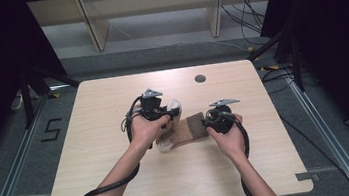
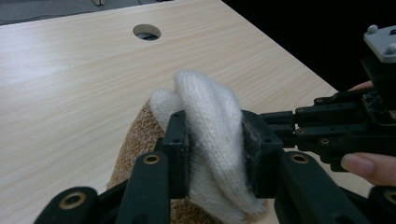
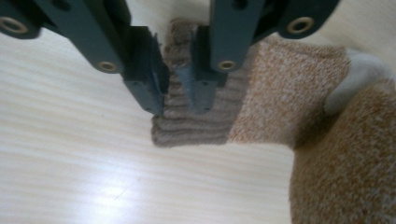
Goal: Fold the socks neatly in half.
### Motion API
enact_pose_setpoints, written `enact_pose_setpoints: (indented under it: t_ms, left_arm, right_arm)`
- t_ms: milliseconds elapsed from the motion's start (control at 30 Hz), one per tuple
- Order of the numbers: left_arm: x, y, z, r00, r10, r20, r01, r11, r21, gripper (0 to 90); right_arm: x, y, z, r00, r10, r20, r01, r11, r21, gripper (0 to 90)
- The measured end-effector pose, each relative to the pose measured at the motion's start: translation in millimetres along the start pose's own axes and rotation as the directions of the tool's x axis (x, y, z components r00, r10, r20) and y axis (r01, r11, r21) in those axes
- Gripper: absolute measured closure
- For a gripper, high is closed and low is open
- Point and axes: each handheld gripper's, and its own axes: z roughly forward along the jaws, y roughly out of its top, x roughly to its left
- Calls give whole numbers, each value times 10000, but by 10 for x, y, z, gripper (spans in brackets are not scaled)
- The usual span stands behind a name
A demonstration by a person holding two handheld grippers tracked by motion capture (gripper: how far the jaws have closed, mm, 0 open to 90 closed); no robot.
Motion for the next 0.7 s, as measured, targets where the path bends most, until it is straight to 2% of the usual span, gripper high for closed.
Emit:
enact_pose_setpoints:
  t_ms: [33, 67, 133, 167, 200, 267, 400, 433, 533, 700]
  left_arm:
    - [-3, -2, 8, 10000, -5, 10, 5, 10000, 12, 657]
    - [-9, -3, 13, 10000, -19, -7, 19, 10000, 43, 657]
    - [-11, -5, 20, 10000, -1, -34, 1, 10000, 12, 657]
    - [-9, -6, 30, 10000, 9, 53, -10, 10000, 44, 657]
    - [-16, -8, 38, 10000, 1, 1, -1, 10000, 40, 657]
    - [-23, -10, 54, 10000, 33, 11, -33, 9999, 100, 657]
    - [-50, -19, 107, 10000, 70, 28, -71, 9998, 161, 657]
    - [-65, -22, 131, 10000, -47, 30, 46, 10000, 85, 657]
    - [-82, -38, 202, 9999, 103, 31, -103, 9995, 283, 657]
    - [-96, -52, 275, 9999, 136, 52, -138, 9991, 398, 657]
  right_arm:
    - [6, -6, 10, 10000, -47, 49, 47, 9999, 153, 797]
    - [8, -17, 32, 9999, -103, -100, 104, 9998, 188, 806]
    - [26, -27, 36, 10000, -33, -4, 33, 9995, 327, 813]
    - [-14, -39, 73, 9990, -429, -82, 430, 9989, 177, 818]
    - [-14, -39, 73, 9990, -429, -82, 430, 9989, 177, 818]
    - [3, -49, 76, 10000, -59, -77, 61, 9995, 303, 819]
    - [-32, -56, 92, 9995, -321, -50, 322, 9993, 191, 815]
    - [-21, -60, 93, 9998, -191, -54, 192, 9996, 182, 811]
    - [-4, -65, 86, 10000, -2, -18, 2, 9997, 262, 800]
    - [-9, -66, 84, 10000, 8, -78, -6, 9997, 257, 793]
